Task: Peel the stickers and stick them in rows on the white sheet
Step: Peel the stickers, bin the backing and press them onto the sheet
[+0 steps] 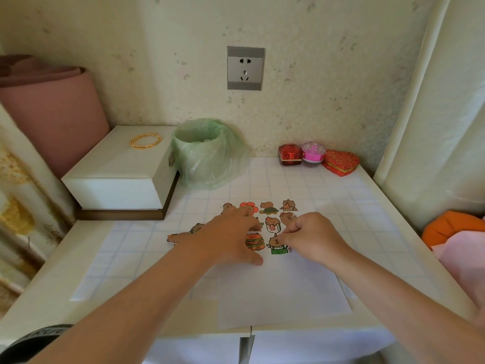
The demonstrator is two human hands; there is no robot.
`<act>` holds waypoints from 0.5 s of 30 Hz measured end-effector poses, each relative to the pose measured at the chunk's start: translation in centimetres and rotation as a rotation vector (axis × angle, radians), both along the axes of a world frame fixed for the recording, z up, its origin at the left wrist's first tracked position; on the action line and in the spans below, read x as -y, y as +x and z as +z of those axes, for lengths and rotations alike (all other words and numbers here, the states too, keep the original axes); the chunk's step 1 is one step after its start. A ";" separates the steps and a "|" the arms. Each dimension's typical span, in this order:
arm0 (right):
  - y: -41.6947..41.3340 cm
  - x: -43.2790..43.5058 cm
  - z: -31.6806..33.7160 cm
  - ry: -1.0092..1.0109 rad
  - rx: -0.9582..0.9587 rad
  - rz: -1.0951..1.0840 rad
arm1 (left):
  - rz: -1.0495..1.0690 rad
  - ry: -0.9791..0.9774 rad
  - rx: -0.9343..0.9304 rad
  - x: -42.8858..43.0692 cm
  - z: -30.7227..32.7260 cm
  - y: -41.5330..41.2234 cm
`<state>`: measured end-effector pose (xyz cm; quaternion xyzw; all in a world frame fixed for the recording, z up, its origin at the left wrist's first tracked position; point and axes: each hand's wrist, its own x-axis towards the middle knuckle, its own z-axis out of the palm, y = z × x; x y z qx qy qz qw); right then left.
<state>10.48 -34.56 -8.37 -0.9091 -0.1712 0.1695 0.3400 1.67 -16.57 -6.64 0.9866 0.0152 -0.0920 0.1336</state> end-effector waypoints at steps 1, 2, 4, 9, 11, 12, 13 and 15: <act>0.0 0.0 -0.1 -0.003 0.007 -0.006 | -0.004 0.000 0.004 0.0 0.0 0.0; 0.0 0.0 -0.1 -0.009 0.016 -0.010 | -0.010 -0.001 0.010 0.0 0.0 -0.1; -0.2 -0.1 0.0 -0.040 0.046 -0.016 | -0.038 -0.024 0.025 0.0 -0.1 -0.1; -0.5 -0.5 0.2 -0.111 0.093 -0.009 | -0.185 -0.138 0.058 0.6 -0.5 -0.1; -0.4 -0.6 0.2 -0.138 0.108 -0.015 | -0.206 -0.118 0.058 0.9 -0.7 -0.3; -0.4 -0.6 0.3 -0.163 0.119 -0.016 | -0.210 -0.098 0.061 1.0 -0.8 -0.3; -0.4 -0.6 0.5 -0.197 0.135 -0.017 | -0.211 -0.079 0.070 1.0 -0.9 -0.3; -0.4 -0.6 0.9 -0.273 0.194 -0.016 | -0.217 -0.051 0.105 1.0 -1.2 -0.4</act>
